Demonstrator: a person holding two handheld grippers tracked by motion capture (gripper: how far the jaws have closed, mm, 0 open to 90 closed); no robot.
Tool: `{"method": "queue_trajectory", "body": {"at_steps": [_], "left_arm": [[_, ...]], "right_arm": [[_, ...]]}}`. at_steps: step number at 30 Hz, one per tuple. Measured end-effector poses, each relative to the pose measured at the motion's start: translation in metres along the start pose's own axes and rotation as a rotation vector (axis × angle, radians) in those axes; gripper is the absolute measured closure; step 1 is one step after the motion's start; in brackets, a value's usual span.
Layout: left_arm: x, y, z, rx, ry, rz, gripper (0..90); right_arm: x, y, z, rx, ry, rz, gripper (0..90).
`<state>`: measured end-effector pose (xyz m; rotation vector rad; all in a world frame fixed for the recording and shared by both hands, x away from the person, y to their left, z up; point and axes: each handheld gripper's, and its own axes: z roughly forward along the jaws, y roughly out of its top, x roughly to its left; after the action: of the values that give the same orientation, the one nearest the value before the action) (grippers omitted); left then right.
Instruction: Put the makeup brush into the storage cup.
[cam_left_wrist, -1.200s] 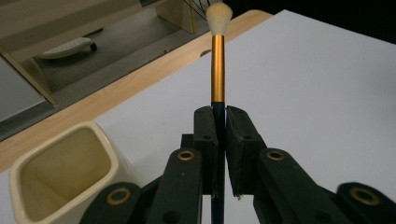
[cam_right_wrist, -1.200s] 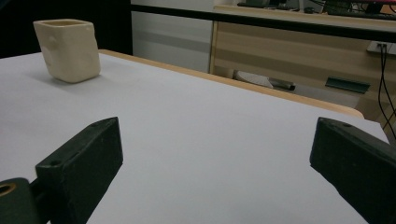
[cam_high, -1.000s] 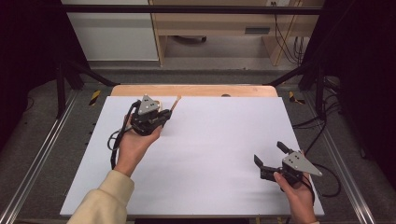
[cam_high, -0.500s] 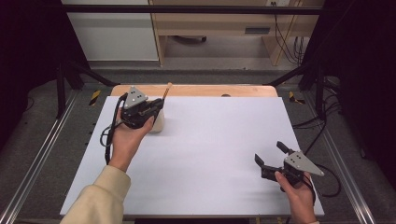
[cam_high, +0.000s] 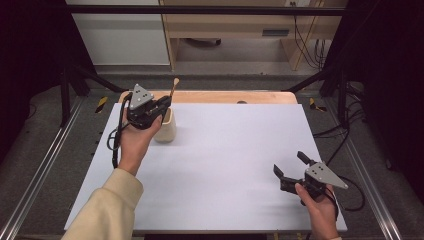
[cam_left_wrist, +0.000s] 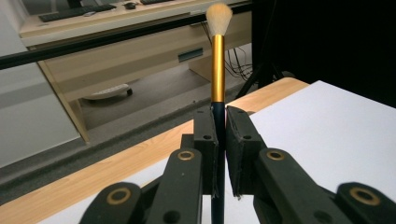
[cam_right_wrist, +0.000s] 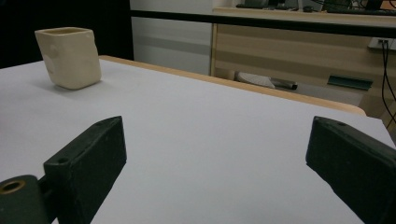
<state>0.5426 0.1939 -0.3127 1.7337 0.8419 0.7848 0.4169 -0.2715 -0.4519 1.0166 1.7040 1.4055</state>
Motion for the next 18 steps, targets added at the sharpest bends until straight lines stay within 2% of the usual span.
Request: {"method": "queue_trajectory", "body": {"at_steps": [3,12,18], "left_arm": [[0.006,-0.003,0.002,-0.001,0.012,-0.018,82.9],[0.020,-0.008,0.004,-0.035,0.042,-0.039,82.9],[0.024,-0.009,0.004,-0.065,0.036,-0.056,82.9]], "right_arm": [[0.000,0.000,0.001,-0.001,0.002,-0.005,5.3],[0.001,0.000,0.001,-0.004,0.007,-0.004,5.4],[0.001,0.001,0.000,-0.007,0.005,-0.002,5.3]]}}
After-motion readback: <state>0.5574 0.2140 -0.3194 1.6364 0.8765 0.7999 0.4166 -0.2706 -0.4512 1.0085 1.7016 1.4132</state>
